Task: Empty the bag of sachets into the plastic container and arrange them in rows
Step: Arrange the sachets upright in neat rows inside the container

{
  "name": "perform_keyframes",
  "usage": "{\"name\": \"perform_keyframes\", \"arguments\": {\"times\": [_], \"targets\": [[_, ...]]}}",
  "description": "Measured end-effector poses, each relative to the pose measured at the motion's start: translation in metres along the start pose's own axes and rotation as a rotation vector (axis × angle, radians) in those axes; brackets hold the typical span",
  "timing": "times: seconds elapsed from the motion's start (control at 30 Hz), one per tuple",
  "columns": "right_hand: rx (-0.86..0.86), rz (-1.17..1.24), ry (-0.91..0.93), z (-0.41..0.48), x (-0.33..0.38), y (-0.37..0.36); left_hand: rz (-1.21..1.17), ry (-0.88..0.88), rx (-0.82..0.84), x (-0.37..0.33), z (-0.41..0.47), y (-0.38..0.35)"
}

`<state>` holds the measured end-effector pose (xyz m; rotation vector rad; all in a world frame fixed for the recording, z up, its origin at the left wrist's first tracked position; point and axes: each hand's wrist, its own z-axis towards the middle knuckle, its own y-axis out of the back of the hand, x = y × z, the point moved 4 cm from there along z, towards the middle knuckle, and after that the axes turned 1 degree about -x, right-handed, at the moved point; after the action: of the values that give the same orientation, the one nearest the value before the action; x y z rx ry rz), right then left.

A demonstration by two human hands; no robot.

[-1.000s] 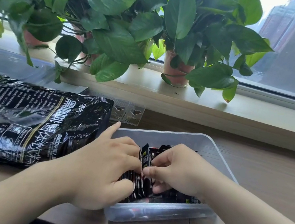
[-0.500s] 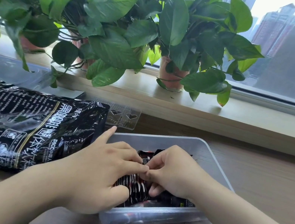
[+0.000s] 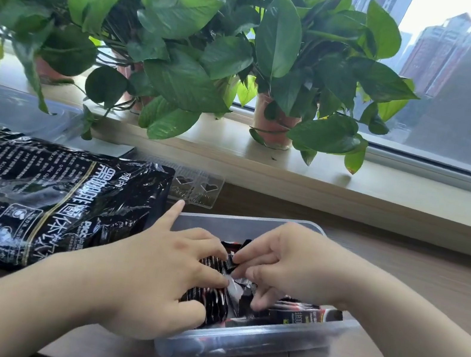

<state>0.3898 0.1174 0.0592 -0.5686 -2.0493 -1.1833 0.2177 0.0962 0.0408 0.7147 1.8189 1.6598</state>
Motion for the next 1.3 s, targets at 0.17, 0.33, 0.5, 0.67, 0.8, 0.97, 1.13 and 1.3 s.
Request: {"name": "perform_keyframes", "arguments": {"times": [0.17, 0.33, 0.5, 0.67, 0.8, 0.97, 1.13, 1.3], "targets": [[-0.41, -0.557, 0.278, -0.005, 0.002, 0.044, -0.026, -0.027, 0.036, -0.001, 0.0, -0.002], [-0.204, -0.924, 0.219, 0.015, -0.021, 0.027, -0.022, -0.04, 0.033, 0.0, 0.0, -0.002], [-0.131, -1.073, 0.208, 0.027, -0.029, 0.013, -0.012, -0.046, 0.024, 0.0, -0.001, -0.003], [-0.071, -1.199, 0.19, 0.029, -0.026, 0.012, 0.001, -0.042, 0.022, 0.0, 0.0, -0.003], [-0.029, -1.111, 0.208, 0.025, -0.025, 0.019, 0.007, -0.038, 0.022, -0.001, 0.0, -0.002], [0.017, -0.975, 0.136, 0.015, -0.025, 0.032, 0.017, -0.036, 0.033, -0.001, 0.0, -0.002], [-0.098, -1.056, 0.209, 0.017, -0.024, 0.035, 0.013, -0.042, 0.014, 0.0, -0.001, -0.002], [-0.277, -0.884, 0.256, 0.002, -0.012, 0.048, 0.008, -0.037, 0.02, 0.0, 0.0, -0.002]]}}
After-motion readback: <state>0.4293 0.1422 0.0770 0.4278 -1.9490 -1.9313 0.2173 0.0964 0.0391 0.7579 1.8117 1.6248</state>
